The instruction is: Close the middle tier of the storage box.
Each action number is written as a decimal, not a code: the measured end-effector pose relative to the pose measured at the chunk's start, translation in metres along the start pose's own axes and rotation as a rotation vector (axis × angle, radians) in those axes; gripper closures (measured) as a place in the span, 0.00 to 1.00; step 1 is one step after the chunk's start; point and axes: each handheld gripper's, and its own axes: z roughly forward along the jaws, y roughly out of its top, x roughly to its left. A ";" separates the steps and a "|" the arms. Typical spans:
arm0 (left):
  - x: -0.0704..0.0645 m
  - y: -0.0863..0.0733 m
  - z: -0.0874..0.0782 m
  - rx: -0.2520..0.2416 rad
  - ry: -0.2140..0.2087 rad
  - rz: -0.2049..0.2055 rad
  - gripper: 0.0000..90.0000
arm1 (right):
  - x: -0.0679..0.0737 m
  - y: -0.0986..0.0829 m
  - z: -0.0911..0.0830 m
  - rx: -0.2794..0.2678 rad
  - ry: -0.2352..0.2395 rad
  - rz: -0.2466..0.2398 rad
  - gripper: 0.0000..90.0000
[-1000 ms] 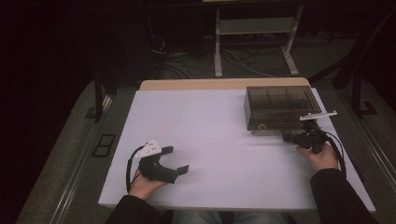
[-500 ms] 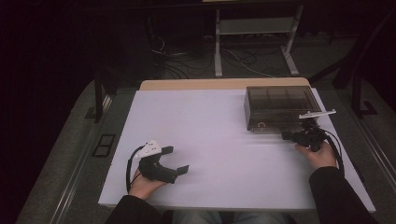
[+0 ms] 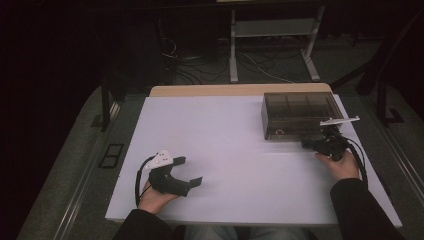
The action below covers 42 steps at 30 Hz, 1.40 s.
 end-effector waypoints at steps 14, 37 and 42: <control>0.000 0.000 -0.001 0.004 0.010 0.000 0.00 | -0.003 0.009 0.006 -0.005 -0.016 0.015 0.99; 0.001 0.000 -0.001 0.002 0.009 0.000 0.00 | -0.007 0.019 0.013 -0.019 -0.038 0.012 0.98; 0.000 0.000 -0.002 -0.003 0.005 0.000 0.00 | -0.005 0.017 0.008 -0.034 -0.010 0.014 0.93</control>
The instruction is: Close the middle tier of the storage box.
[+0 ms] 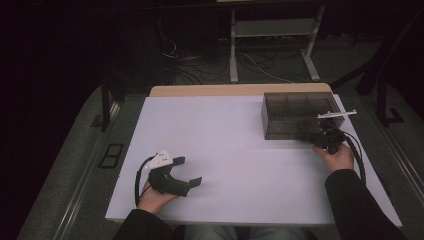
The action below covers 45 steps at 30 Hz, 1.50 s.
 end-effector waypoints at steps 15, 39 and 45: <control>-0.002 0.000 -0.001 -0.017 -0.011 -0.010 0.00 | 0.019 -0.006 -0.020 -0.060 0.012 -0.053 0.57; -0.003 0.001 0.000 -0.030 -0.018 -0.021 0.00 | 0.058 -0.023 -0.037 -0.084 0.132 -0.073 0.00; -0.002 0.001 0.000 -0.029 -0.015 -0.017 0.00 | 0.065 -0.030 -0.044 -0.094 0.147 -0.083 0.00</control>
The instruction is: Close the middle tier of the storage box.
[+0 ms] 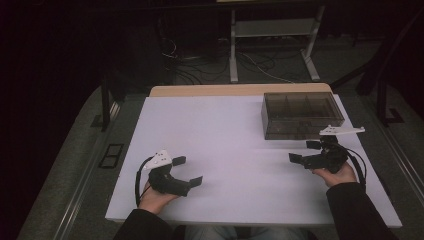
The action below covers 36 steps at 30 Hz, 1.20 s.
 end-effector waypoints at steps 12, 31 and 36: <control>0.000 0.000 0.001 0.008 0.000 0.002 0.00 | 0.009 -0.013 -0.009 -0.005 0.004 -0.017 0.00; 0.000 0.000 0.000 0.010 0.000 0.000 0.00 | 0.022 -0.031 -0.016 -0.012 0.018 -0.046 0.00; 0.000 0.000 -0.001 0.007 0.001 -0.001 0.00 | 0.023 -0.037 -0.020 -0.024 0.013 -0.047 0.00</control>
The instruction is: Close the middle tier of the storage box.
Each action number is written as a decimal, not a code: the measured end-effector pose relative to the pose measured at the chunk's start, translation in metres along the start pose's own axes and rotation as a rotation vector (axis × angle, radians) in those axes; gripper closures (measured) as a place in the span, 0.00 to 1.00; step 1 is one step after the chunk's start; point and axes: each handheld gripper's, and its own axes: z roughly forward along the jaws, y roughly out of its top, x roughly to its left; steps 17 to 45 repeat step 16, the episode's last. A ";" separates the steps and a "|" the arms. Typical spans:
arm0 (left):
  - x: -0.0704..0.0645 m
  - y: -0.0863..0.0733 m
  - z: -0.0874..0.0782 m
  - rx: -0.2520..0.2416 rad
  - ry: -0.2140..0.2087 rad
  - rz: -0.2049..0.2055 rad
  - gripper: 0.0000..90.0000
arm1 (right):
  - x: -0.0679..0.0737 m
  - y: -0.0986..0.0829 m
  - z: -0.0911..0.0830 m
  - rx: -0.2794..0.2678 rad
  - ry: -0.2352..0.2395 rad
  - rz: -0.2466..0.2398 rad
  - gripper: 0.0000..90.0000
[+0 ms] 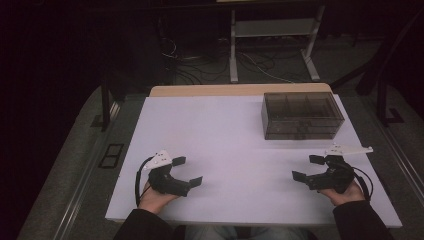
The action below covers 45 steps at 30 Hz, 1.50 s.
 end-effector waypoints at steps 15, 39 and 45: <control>0.000 0.000 0.000 -0.002 0.002 0.000 0.00 | 0.007 -0.014 -0.012 -0.028 -0.024 0.007 0.00; 0.000 0.000 -0.001 -0.002 0.004 -0.002 0.00 | 0.007 -0.014 -0.012 -0.030 -0.023 0.010 0.00; 0.000 0.000 -0.001 -0.002 0.004 -0.002 0.00 | 0.007 -0.014 -0.012 -0.030 -0.023 0.010 0.00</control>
